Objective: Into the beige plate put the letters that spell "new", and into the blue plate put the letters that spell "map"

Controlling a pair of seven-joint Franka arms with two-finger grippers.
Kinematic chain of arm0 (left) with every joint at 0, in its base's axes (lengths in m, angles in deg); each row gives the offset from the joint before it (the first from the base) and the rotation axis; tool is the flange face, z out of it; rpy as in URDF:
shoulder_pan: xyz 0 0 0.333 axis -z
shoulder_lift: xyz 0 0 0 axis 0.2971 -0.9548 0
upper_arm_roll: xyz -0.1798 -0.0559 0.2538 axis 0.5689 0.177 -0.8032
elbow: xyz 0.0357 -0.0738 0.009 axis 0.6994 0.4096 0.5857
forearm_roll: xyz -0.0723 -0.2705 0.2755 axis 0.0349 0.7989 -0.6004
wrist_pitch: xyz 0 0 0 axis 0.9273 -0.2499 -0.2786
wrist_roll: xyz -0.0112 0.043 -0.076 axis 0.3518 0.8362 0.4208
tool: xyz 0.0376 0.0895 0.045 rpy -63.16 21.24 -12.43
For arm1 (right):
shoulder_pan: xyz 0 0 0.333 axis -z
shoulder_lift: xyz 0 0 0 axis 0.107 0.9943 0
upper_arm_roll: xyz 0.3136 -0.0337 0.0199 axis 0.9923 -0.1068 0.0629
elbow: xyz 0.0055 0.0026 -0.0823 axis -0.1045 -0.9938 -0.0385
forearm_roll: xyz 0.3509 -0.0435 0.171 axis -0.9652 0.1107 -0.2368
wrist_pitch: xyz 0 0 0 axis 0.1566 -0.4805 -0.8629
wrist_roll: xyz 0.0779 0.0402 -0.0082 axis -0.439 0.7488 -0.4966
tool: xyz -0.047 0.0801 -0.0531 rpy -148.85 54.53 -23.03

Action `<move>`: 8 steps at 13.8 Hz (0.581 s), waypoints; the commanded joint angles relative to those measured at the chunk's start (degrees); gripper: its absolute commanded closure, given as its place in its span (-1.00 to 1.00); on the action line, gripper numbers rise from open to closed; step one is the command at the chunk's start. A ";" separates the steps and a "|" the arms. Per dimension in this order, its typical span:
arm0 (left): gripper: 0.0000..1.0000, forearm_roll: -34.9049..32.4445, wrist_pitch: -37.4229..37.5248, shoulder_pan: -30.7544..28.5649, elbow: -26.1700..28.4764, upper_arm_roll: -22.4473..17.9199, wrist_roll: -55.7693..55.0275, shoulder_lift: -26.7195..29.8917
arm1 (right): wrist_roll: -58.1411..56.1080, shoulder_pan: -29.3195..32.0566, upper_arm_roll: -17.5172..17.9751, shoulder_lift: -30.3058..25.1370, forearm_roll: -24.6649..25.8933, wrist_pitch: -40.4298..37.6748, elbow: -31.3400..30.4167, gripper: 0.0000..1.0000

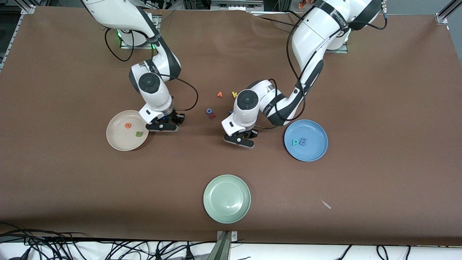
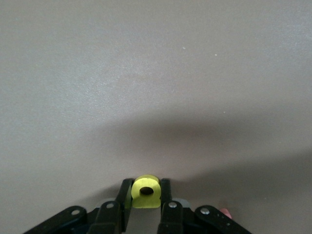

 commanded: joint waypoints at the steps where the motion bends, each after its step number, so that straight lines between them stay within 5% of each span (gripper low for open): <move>1: 0.90 -1.79 1.29 -0.77 -0.79 -0.24 0.97 1.05 | -9.16 0.04 -3.90 -4.58 0.55 -5.59 -0.43 0.31; 8: 0.91 -0.91 12.80 -7.97 -0.62 0.28 14.40 7.37 | -25.63 0.13 -13.05 -12.23 -0.41 -3.60 -11.41 0.30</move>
